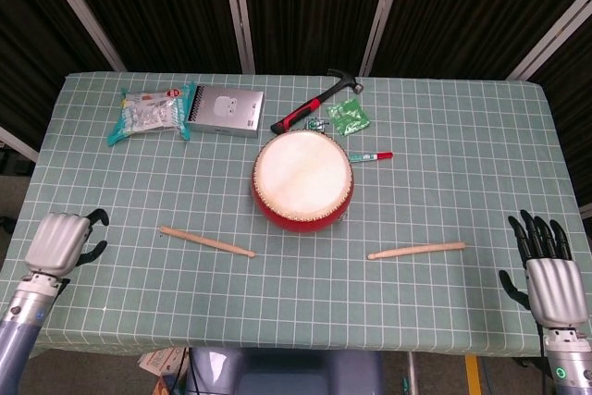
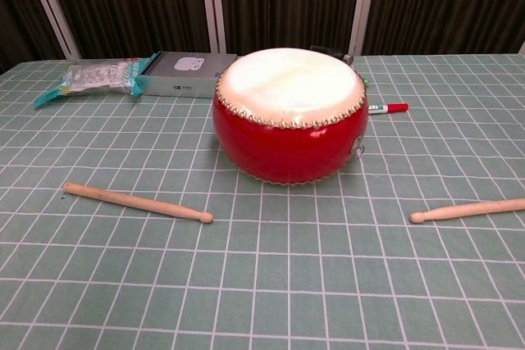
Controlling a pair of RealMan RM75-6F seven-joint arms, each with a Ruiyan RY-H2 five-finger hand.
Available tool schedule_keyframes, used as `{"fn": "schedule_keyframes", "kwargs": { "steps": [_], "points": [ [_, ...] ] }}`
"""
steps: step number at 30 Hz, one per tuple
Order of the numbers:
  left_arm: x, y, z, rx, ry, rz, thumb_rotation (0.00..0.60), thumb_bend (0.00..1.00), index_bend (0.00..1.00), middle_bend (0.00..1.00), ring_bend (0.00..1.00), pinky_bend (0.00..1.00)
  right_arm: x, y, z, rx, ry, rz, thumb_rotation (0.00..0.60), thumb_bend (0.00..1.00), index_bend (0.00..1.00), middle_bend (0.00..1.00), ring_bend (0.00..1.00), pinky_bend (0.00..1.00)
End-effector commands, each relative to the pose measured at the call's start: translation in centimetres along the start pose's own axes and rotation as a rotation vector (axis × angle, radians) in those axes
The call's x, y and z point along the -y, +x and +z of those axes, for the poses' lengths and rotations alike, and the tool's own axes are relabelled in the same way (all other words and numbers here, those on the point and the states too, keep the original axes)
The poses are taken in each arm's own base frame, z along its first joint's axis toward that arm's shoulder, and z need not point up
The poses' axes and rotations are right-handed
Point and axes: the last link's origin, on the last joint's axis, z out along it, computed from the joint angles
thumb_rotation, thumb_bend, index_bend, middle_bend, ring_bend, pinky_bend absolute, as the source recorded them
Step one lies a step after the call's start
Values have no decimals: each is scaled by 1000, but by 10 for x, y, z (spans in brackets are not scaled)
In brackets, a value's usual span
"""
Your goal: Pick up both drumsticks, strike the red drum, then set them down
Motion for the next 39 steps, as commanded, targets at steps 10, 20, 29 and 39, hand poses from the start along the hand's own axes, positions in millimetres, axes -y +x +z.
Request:
{"fn": "schedule_keyframes", "kwargs": {
  "steps": [10, 20, 29, 39],
  "points": [
    [-45, -29, 67, 161, -21, 113, 600, 246, 487, 1000, 1000, 1000, -1, 0, -1, 7, 4, 13, 600, 340, 0, 0, 0, 37],
    [-76, -48, 86, 221, -50, 149, 600, 246, 446, 1000, 1000, 1000, 0, 0, -1, 0, 6, 21, 600, 340, 0, 0, 0, 37],
    [-97, -61, 90, 260, -67, 158, 600, 246, 458, 1000, 1000, 1000, 0, 0, -1, 0, 9, 30, 600, 341, 0, 0, 0, 37],
    [-111, -70, 93, 278, -71, 156, 600, 272, 493, 1000, 1000, 1000, 0, 1, 0, -3, 8, 43, 600, 340, 0, 0, 0, 37]
  ]
}}
